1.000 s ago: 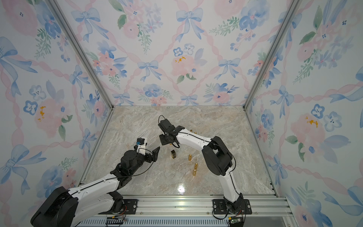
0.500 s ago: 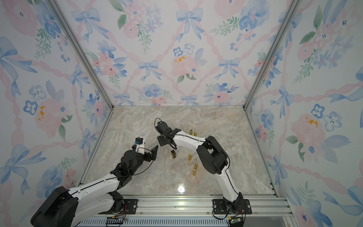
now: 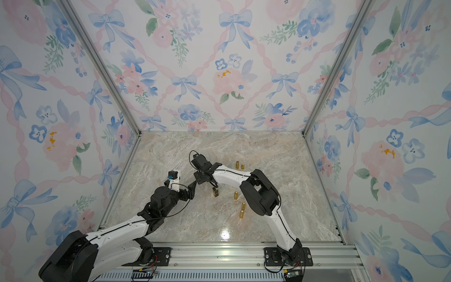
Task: Open the lipstick cap
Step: Place the lipstick at the center of the board.
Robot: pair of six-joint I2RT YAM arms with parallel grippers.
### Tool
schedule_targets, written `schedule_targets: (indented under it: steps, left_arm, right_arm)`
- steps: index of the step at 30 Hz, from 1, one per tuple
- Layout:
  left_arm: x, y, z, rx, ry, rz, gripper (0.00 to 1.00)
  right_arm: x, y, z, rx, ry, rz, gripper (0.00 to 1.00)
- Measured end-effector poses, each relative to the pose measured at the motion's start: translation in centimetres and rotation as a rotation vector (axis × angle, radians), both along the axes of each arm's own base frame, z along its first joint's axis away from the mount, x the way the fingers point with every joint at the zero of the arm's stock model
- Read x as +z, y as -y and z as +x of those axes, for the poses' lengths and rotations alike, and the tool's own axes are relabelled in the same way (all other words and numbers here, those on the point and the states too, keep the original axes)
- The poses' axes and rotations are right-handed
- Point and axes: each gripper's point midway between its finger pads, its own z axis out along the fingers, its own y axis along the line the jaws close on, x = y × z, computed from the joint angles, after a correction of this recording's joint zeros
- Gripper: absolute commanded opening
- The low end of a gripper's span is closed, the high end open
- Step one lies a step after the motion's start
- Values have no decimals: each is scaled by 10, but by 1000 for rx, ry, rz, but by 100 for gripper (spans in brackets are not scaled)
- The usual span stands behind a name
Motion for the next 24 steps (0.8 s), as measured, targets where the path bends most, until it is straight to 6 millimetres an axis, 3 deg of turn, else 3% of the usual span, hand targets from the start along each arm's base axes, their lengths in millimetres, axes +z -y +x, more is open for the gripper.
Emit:
schedule_targets:
  steps: [15,24]
  left_arm:
    - [0,0,0,0,0,0,98]
    - [0,-1,0,4,0,1,98]
  right_arm:
    - [-8,4,-1,9,15,-27,20]
    - [-7,2,-2,25,28,-35,32]
